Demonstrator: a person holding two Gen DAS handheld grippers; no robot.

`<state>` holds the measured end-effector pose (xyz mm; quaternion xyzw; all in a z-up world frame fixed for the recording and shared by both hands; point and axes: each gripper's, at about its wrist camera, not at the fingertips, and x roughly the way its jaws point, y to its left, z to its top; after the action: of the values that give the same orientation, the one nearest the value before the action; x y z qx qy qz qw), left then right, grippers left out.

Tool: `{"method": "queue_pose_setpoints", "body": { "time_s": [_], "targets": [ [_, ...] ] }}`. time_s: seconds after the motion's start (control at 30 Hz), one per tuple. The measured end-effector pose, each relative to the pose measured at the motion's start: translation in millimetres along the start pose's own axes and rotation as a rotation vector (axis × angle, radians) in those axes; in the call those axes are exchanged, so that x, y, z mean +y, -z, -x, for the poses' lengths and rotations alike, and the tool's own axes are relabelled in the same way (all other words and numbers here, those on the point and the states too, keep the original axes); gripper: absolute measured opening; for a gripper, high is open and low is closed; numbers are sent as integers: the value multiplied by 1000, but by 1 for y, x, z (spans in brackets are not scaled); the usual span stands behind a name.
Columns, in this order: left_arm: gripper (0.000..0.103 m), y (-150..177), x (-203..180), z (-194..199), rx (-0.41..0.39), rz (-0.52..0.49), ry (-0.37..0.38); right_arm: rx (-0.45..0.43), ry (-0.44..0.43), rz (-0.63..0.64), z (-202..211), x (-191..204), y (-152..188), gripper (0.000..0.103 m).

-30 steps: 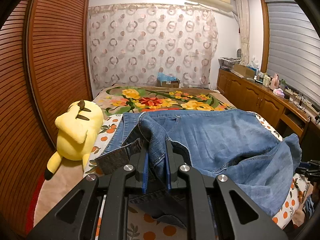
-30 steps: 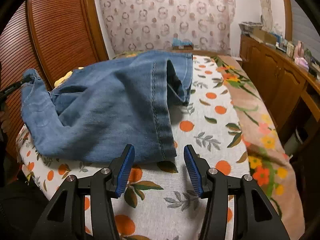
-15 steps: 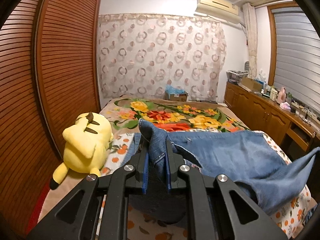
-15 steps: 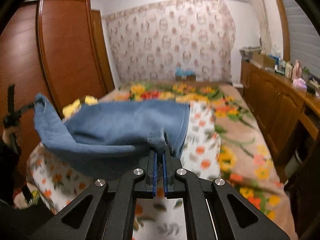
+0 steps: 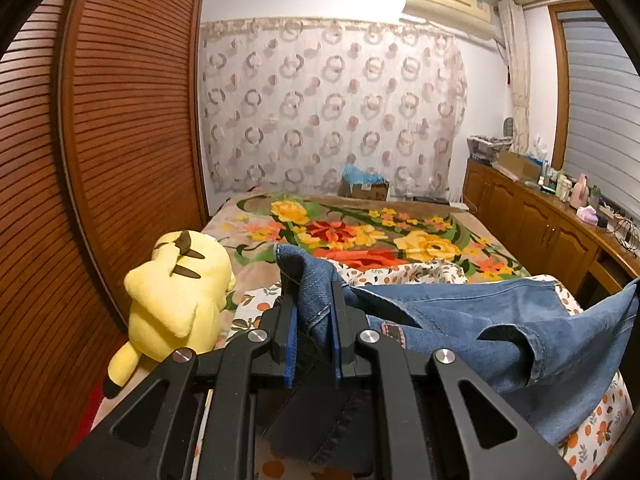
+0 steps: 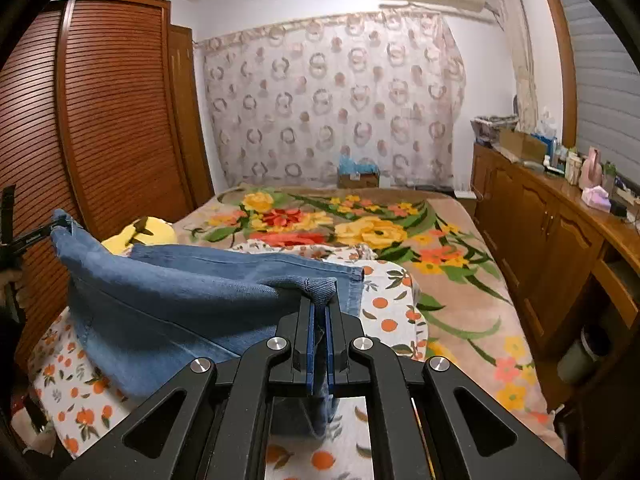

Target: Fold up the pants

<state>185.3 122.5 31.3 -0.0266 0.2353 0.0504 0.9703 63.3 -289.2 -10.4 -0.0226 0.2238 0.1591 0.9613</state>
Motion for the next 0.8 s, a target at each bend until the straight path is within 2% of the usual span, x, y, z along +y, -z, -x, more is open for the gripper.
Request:
{"method": "queue_pose_setpoints", "body": {
  "time_s": [0.2,0.4,0.6,0.8],
  "targets": [
    [15,1,0,-43,66,-7,-1,41,7,-3,-26,3,-28,4],
    [15,-5,0,-76,110,-4,0,80,12,2,-47,-1,-41,4],
    [15,-19,1,-98,124,4,-6,88,14,1,-65,-1,-60,4],
    [15,-31,4,-121,138,11,-15,77,31,-14,-84,-4,-62,4]
  ]
}}
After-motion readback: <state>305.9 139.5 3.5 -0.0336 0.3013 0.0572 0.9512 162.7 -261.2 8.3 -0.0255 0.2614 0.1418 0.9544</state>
